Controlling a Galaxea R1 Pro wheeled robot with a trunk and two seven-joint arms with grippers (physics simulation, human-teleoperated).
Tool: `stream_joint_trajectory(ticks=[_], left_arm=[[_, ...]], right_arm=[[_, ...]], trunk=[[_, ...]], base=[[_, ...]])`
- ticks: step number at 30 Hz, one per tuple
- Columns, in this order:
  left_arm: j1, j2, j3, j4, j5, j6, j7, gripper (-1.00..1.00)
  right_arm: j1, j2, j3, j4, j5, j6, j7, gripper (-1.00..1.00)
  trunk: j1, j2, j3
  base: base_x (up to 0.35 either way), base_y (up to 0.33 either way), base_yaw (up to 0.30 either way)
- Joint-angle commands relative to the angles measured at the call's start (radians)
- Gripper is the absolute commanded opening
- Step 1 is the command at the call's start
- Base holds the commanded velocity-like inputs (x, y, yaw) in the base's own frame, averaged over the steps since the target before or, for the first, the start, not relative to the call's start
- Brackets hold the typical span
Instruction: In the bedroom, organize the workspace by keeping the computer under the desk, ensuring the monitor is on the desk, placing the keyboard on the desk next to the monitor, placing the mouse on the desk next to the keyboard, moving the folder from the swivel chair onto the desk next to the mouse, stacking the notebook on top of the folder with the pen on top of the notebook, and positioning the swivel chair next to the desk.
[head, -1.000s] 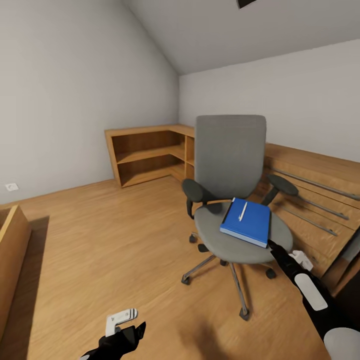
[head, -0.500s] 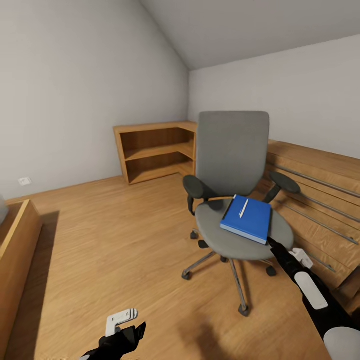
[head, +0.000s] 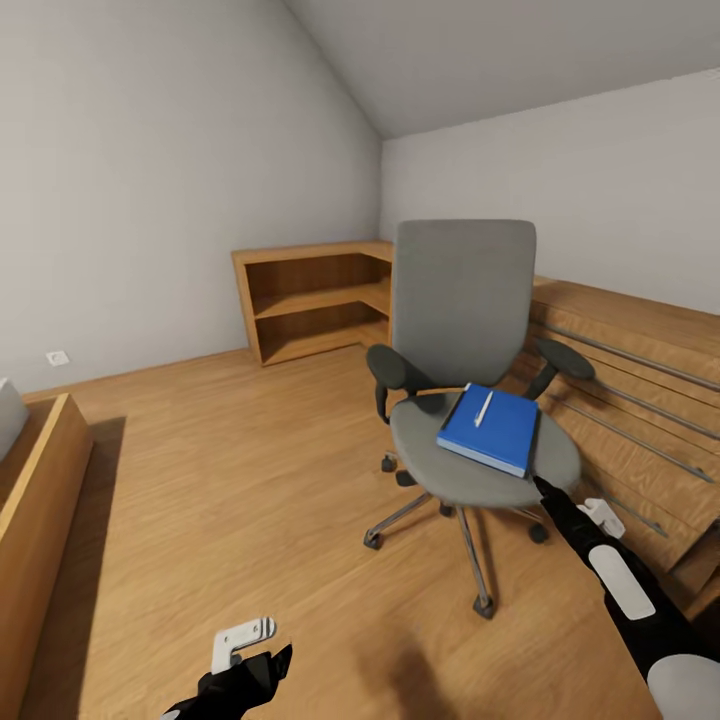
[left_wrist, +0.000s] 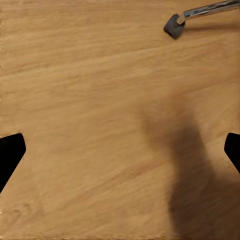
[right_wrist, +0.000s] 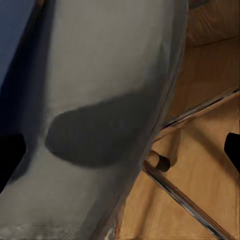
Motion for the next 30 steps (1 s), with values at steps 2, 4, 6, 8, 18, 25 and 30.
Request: stream_joint_trajectory(ticks=[2,4,6,8,18,25,30], left_arm=[[0.000,0.000,-0.001,-0.002,0.011,0.003,0.009,1.00],[0.000,0.000,-0.001,-0.002,0.011,0.003,0.009,1.00],[0.000,0.000,-0.001,-0.002,0.011,0.003,0.009,1.00],[0.000,0.000,-0.001,-0.002,0.011,0.003,0.009,1.00],[0.000,0.000,-0.001,-0.001,0.011,0.003,0.009,1.00],[0.000,0.000,-0.001,-0.001,0.011,0.003,0.009,1.00],[0.000,0.000,-0.001,0.000,0.011,0.002,0.009,1.00]], right_arm=[[0.000,0.001,-0.002,0.066,-0.006,0.006,0.000,1.00],[0.000,0.001,-0.002,0.066,-0.006,0.006,0.000,1.00],[0.000,0.001,-0.002,0.067,-0.006,0.006,0.000,1.00],[0.000,0.001,-0.002,0.067,-0.005,0.006,0.000,1.00],[0.000,0.001,-0.002,0.066,-0.005,0.006,0.000,1.00],[0.000,0.001,-0.001,0.067,-0.004,0.006,0.000,1.00],[0.000,0.001,0.000,0.067,0.002,0.001,0.000,1.00]], trunk=[[-0.001,0.000,-0.001],[-0.001,0.000,-0.001],[-0.001,0.000,-0.001],[-0.001,0.000,-0.001],[-0.001,0.000,-0.001],[-0.001,0.000,-0.001],[-0.001,0.000,-0.001]], base=[[-0.297,0.000,0.001],[-0.314,0.000,0.000],[-0.324,0.000,0.000],[-0.329,0.000,0.000],[-0.335,0.000,0.000],[-0.337,0.000,0.000],[-0.284,0.000,0.000]])
